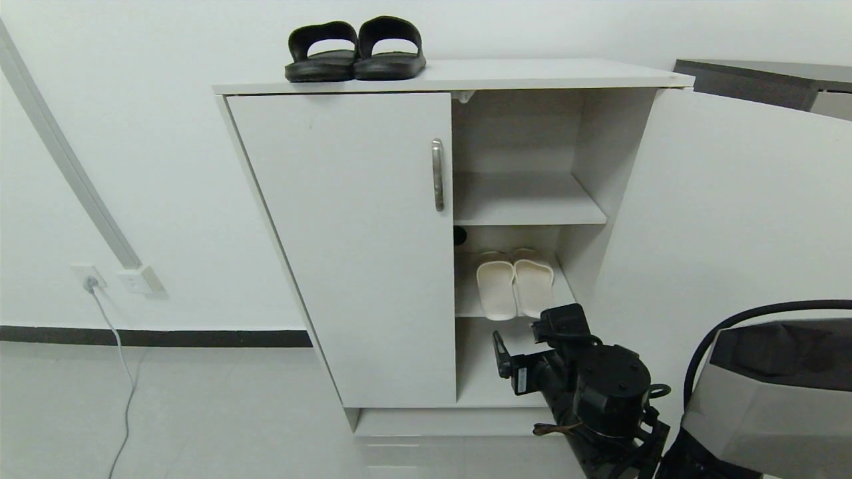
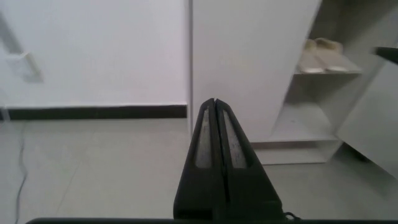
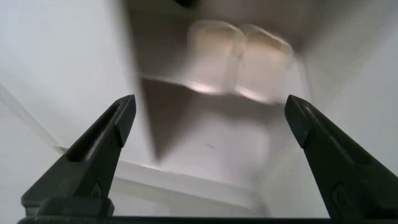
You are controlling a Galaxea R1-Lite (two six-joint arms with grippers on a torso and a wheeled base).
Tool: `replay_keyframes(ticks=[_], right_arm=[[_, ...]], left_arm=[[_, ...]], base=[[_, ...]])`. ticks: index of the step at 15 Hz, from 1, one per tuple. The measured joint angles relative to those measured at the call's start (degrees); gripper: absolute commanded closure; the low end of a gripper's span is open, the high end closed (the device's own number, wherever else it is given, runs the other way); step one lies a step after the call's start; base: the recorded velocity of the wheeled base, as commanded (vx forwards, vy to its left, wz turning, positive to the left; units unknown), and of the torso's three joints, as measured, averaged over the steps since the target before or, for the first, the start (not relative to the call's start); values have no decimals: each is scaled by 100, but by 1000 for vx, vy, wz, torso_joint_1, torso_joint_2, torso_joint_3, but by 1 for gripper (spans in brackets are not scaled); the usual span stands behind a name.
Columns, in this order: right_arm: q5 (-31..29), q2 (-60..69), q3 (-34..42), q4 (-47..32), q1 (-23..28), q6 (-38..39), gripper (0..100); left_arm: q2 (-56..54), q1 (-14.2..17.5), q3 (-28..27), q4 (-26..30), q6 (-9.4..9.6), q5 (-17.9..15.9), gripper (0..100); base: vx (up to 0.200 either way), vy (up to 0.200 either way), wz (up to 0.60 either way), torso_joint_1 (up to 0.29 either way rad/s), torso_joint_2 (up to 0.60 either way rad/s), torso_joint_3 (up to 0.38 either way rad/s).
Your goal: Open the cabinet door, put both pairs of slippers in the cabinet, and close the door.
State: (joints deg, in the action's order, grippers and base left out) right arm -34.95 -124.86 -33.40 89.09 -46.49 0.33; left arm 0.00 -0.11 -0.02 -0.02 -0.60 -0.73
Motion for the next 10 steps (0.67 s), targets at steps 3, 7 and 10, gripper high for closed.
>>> replay_keyframes(ticks=[3,7,10], right_arm=[[-5,-1,5,-2,11,0,0],[4,-1,0,66,11,2,0],[4,-9,5,52,11,0,0]], left_arm=[[0,1,2,10,-6,2,100],[0,1,2,10,-6,2,100],[0,1,2,10,-9,2,100]], base=[[0,200,0,2,4,2],[0,200,0,1,1,1],[0,200,0,4,2,2]])
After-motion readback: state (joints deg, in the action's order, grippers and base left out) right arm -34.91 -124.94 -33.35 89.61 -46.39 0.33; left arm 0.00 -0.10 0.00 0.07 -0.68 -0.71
